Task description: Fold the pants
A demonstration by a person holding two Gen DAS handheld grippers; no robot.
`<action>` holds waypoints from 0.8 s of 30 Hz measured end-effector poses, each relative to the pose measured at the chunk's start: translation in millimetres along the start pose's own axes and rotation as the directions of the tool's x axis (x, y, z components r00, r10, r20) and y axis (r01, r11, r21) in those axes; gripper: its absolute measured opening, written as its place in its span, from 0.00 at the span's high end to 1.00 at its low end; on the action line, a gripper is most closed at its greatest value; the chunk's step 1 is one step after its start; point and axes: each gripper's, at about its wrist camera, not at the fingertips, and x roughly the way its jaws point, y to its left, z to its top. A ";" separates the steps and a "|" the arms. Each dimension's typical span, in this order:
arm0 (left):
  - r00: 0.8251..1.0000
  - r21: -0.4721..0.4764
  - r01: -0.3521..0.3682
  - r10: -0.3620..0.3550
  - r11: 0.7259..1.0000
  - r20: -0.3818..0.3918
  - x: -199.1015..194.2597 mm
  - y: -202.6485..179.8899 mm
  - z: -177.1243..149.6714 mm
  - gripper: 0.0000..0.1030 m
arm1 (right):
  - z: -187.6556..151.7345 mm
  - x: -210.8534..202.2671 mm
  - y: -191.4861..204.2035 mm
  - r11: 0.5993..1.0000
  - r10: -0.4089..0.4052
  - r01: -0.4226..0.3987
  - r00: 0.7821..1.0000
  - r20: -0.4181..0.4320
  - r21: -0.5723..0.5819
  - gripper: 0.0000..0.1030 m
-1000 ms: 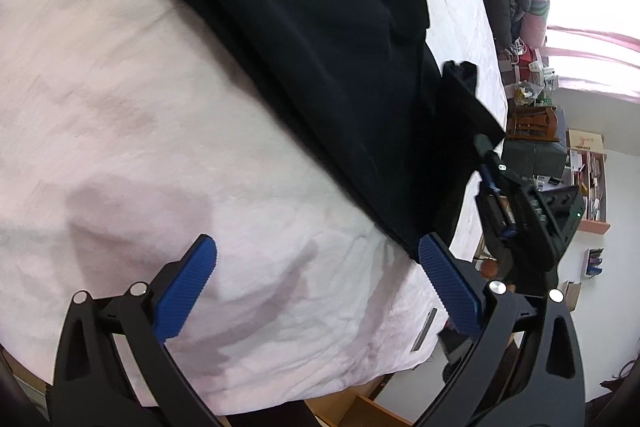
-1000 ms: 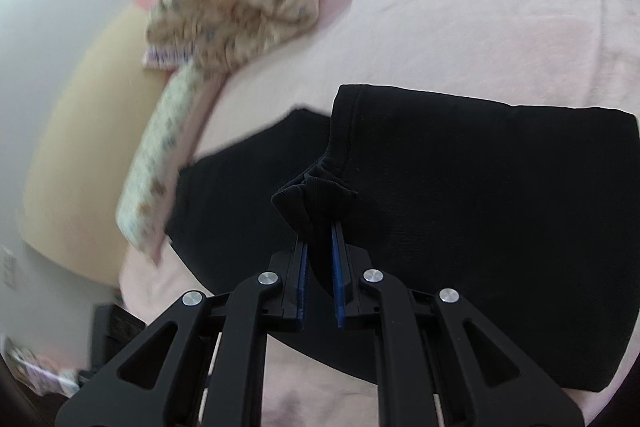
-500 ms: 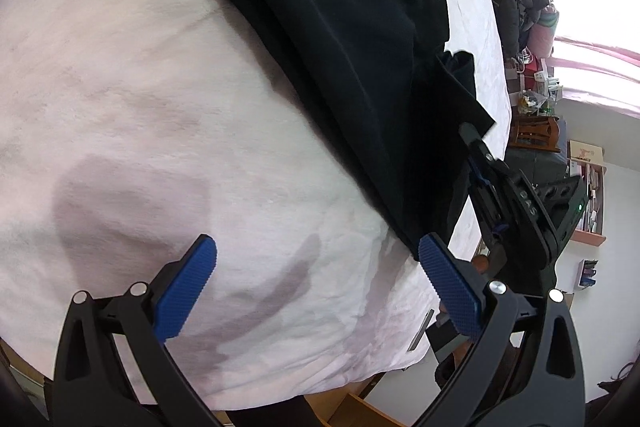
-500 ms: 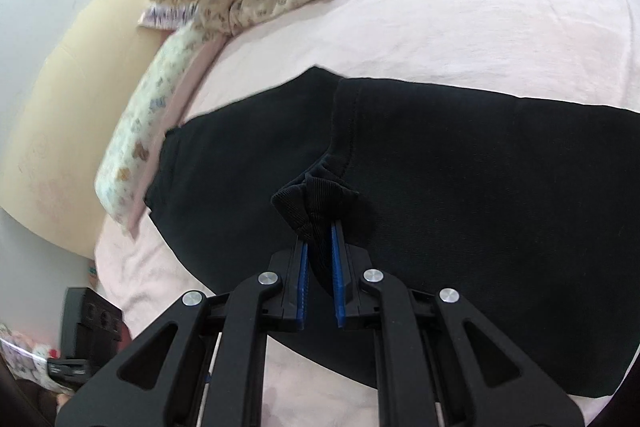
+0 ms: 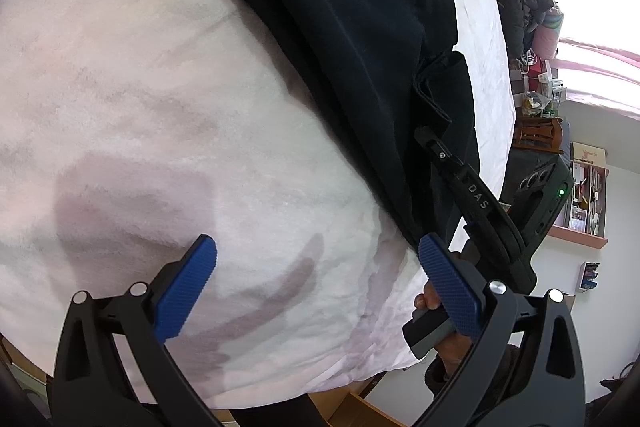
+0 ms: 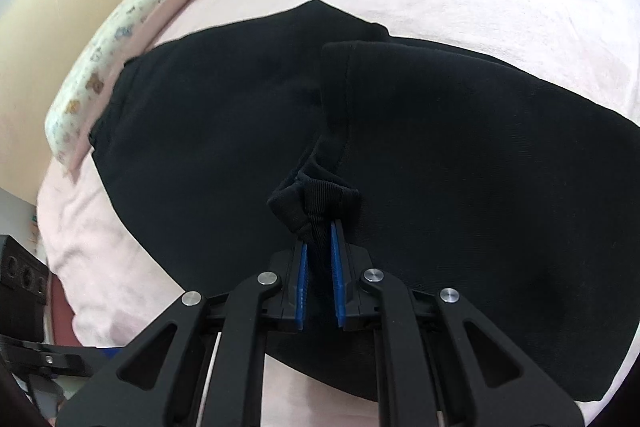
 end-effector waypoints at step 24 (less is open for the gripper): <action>0.999 -0.035 0.001 0.000 0.999 0.035 -9.6 11.6 7.1 0.02 | -25.4 -28.5 67.0 0.965 -0.095 0.116 0.990 0.100 -0.234 0.76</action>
